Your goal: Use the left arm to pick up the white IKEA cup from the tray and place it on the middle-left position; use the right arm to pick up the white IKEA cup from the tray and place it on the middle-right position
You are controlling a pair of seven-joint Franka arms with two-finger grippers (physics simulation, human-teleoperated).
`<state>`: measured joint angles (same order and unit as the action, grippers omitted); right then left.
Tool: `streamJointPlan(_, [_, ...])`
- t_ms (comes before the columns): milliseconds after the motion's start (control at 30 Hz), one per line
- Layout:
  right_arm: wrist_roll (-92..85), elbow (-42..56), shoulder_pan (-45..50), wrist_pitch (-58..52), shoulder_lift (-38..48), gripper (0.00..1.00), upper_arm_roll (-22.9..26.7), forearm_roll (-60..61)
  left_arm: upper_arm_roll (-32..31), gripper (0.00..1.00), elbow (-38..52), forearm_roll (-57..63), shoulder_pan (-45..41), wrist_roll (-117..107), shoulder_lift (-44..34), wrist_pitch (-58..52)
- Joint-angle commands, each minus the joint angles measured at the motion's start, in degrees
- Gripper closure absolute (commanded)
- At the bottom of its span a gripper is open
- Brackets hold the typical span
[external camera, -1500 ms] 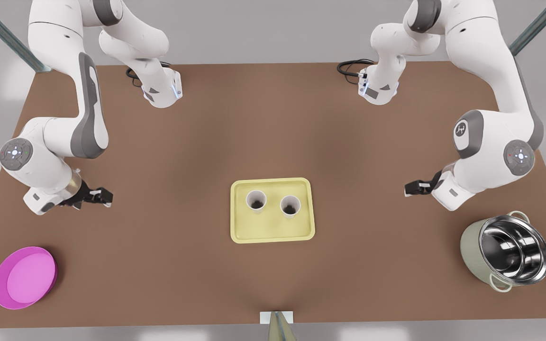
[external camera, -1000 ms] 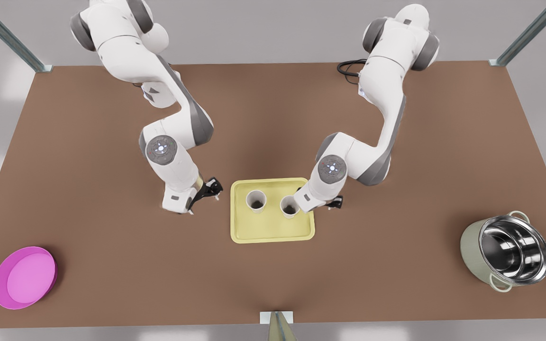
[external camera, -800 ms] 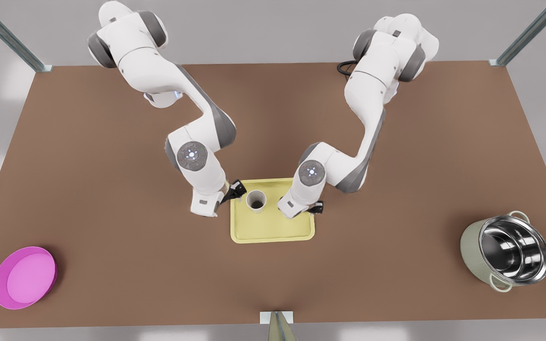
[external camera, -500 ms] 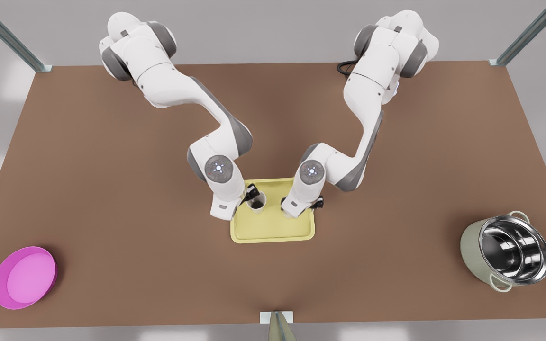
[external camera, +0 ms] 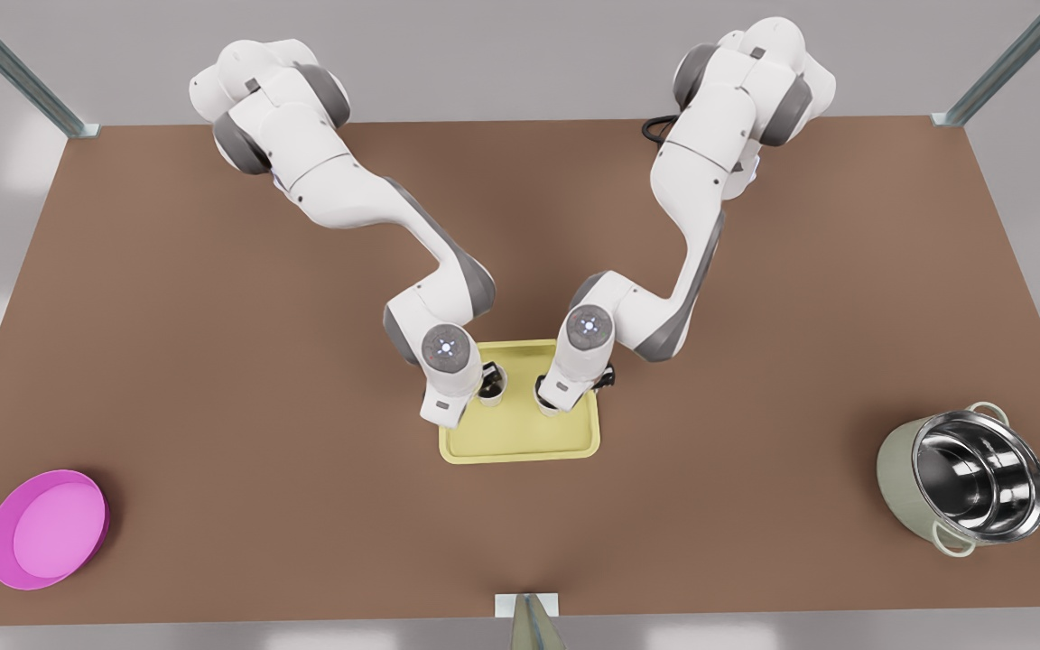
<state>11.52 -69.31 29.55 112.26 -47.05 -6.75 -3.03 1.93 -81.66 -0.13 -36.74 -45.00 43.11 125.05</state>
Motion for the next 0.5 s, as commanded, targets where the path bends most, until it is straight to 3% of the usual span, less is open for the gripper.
streamJointPlan(0, [3.6,-0.03,-0.02,0.68,-0.15,0.0,-0.02,-0.04,0.0,0.0,0.01,0.13,0.0,-5.53,0.4,1.51])
streamJointPlan(200, [3.6,-0.03,-0.11,2.17,-1.99,0.0,0.07,-0.04,-0.35,0.0,0.27,-0.66,0.09,-6.24,1.8,4.76])
streamJointPlan(267, [3.69,-0.65,0.07,2.26,-2.08,0.0,0.07,-0.04,-0.35,0.13,0.45,-1.54,0.17,-6.24,1.8,5.11])
streamJointPlan(367, [3.6,-0.74,-0.02,2.53,-2.78,0.0,0.07,-0.13,-0.35,0.48,0.62,-1.8,0.35,-6.06,1.8,5.2])
streamJointPlan(467, [3.6,-0.83,0.07,3.58,-3.4,0.0,-0.02,-0.13,-0.35,0.59,0.71,-2.5,0.44,-5.89,1.8,5.46])
